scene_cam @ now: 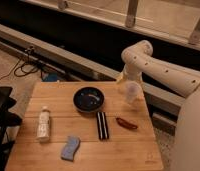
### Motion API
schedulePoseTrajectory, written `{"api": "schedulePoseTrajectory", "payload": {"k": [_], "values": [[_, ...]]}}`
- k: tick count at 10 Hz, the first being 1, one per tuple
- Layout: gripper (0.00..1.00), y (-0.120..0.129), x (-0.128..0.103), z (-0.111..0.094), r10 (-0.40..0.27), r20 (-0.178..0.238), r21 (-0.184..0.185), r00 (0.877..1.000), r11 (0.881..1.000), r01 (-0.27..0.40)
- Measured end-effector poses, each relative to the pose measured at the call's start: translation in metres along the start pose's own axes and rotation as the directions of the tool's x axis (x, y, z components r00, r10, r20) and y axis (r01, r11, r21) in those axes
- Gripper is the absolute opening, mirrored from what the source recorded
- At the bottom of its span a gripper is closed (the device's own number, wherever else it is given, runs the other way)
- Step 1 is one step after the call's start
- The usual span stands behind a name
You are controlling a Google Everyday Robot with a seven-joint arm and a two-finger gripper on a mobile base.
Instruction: Pick up the ceramic cup
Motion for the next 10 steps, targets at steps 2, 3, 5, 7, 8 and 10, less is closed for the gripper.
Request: {"api": "schedulePoseTrajectory", "payload": {"k": [2, 3, 5, 7, 8, 10], "values": [[0.80, 0.017, 0.001, 0.001, -0.064, -0.011, -0.002, 0.998, 0.998, 0.064], [0.80, 0.024, 0.005, 0.008, -0.086, -0.028, -0.008, 0.996, 0.996, 0.086], [0.80, 0.039, 0.014, 0.034, -0.125, -0.078, -0.033, 0.989, 0.992, 0.122], [0.80, 0.050, 0.018, 0.049, -0.145, -0.126, -0.063, 0.981, 0.988, 0.138], [0.80, 0.048, 0.014, 0.057, -0.148, -0.153, -0.080, 0.977, 0.987, 0.137], [0.80, 0.049, 0.004, 0.068, -0.158, -0.188, -0.111, 0.969, 0.984, 0.138]]}}
